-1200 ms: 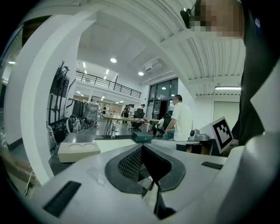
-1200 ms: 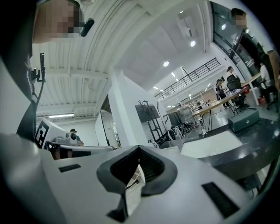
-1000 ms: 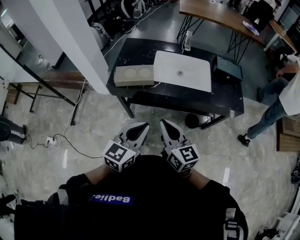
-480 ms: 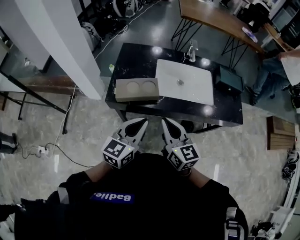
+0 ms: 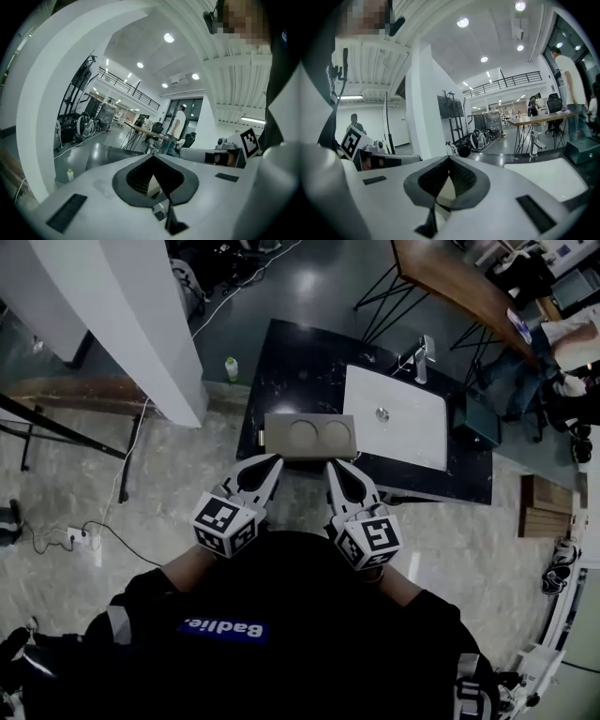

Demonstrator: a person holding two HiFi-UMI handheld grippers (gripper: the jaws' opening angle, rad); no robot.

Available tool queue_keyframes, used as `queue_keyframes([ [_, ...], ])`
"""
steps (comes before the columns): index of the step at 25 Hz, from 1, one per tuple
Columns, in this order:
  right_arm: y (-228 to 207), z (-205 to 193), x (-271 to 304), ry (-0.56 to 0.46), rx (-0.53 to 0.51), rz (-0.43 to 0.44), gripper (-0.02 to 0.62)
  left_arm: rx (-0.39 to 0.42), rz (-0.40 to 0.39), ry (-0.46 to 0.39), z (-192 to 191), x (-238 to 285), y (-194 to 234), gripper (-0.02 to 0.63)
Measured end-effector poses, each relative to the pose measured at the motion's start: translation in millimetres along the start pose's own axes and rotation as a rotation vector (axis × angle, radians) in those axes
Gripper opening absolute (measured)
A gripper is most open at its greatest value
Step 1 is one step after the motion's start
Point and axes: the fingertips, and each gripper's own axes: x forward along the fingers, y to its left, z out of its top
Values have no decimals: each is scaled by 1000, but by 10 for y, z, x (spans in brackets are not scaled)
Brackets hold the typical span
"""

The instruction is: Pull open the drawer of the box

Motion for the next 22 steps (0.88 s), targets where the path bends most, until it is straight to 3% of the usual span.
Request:
queue_keyframes([
  [9, 33, 46, 454, 31, -50, -47, 0, -79, -6, 40, -67, -17, 605, 2],
  [22, -256, -82, 992, 69, -164, -53, 0, -220, 64, 86, -298, 5, 1100, 2],
])
